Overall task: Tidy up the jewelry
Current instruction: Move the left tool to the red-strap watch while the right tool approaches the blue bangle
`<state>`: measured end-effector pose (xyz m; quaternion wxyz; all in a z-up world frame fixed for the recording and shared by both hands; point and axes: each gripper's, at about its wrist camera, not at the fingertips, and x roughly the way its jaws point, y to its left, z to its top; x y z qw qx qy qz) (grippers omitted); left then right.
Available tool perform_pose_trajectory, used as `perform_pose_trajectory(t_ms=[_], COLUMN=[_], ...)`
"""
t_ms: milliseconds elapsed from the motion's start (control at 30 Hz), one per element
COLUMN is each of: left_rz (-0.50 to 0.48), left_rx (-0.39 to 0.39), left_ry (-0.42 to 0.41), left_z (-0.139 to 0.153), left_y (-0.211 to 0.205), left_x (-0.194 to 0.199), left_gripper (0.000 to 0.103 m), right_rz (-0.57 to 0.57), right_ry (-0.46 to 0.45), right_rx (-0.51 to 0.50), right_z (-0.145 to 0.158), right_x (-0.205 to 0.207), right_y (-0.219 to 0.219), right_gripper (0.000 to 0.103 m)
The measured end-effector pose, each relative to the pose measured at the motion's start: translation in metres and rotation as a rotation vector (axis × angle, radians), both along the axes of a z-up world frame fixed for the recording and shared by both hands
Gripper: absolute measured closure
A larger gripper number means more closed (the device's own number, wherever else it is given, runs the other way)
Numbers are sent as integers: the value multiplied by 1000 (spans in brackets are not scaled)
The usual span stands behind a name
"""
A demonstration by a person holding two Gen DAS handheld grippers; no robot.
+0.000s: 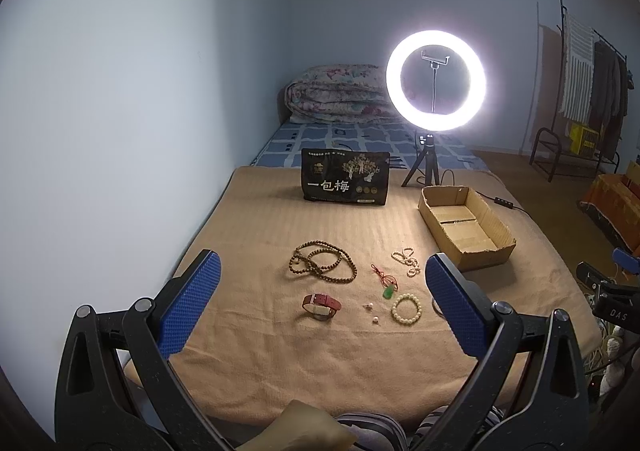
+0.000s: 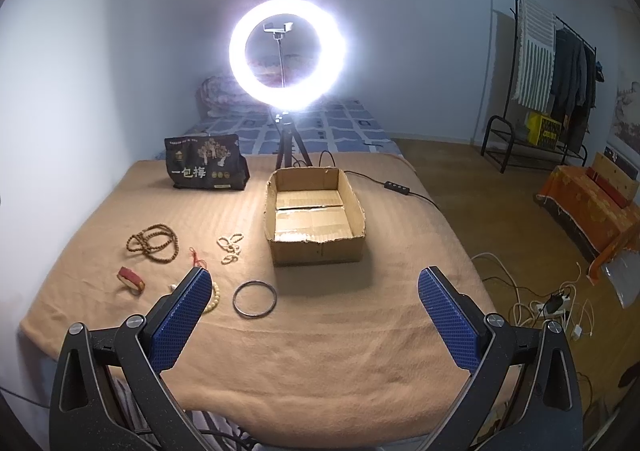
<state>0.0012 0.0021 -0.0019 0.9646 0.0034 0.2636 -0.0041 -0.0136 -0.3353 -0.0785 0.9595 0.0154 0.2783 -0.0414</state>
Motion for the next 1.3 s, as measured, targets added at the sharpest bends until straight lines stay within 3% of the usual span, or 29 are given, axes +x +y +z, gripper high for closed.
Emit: perform_pose_trajectory(t_ms=[267, 367, 700, 967, 1300], left_rz=[-9, -17, -115, -118, -104], left_rx=[13, 20, -112, -162, -123], left_ry=[21, 70, 247, 336, 397], left_z=[-23, -44, -112, -164, -219], left_y=[12, 21, 42, 42, 31], left_x=[19, 31, 74, 125, 174], left_gripper=[0, 0, 0, 0, 0], right_rz=[5, -1, 104, 257, 290], right_ry=[38, 58, 187, 314, 377], right_rx=[-31, -60, -67, 74, 30], right_z=[-14, -26, -84, -130, -169], right_x=[15, 27, 77, 125, 156], right_y=[-1, -2, 4, 20, 39], right_gripper=[1, 1, 1, 1, 1])
